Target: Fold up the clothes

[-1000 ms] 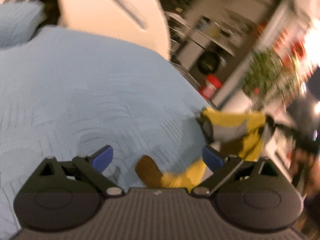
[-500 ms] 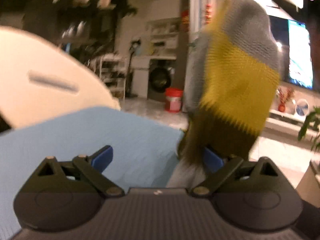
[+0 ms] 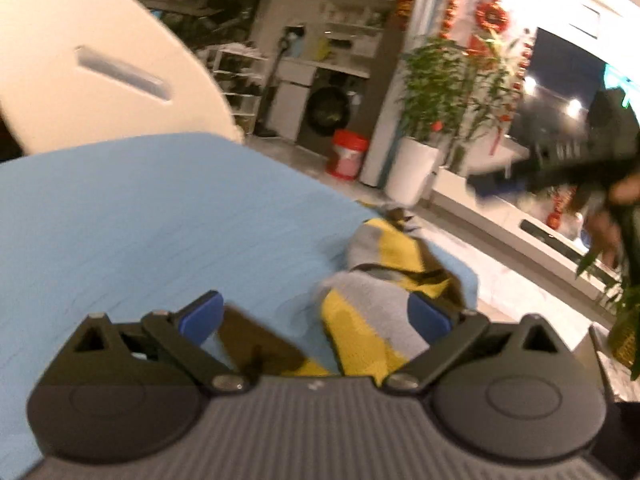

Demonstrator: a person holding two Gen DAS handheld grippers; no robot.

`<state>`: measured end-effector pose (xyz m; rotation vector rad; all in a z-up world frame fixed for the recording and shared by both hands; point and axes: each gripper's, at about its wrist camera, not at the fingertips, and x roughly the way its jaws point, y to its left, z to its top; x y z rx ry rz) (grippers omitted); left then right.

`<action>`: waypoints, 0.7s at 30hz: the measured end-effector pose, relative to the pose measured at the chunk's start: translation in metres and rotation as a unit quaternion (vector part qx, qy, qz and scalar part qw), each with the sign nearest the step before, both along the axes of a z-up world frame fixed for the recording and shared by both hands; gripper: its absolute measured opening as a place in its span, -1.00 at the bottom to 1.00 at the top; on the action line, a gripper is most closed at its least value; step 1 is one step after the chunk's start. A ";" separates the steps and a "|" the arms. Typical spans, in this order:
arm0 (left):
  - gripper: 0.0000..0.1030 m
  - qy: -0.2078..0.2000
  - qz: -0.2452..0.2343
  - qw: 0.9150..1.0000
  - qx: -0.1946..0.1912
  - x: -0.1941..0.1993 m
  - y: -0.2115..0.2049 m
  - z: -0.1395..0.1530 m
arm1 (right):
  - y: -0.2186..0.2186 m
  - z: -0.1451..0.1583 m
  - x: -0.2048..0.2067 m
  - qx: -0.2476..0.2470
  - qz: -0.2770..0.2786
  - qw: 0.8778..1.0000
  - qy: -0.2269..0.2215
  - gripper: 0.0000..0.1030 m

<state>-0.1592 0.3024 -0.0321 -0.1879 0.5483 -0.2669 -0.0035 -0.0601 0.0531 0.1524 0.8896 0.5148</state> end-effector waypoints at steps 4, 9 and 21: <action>0.94 0.015 0.041 0.999 -0.025 -0.001 0.035 0.000 | 0.040 -0.047 0.009 -0.015 0.015 1.000 0.023 0.62; 0.94 0.012 0.073 0.996 -0.043 -0.001 0.055 0.006 | 0.101 -0.107 -0.019 -0.164 0.115 0.980 -0.007 -0.15; 0.94 0.023 0.102 0.994 -0.039 0.011 0.060 0.005 | 0.052 -0.042 -0.054 -0.068 0.159 0.982 -0.080 0.35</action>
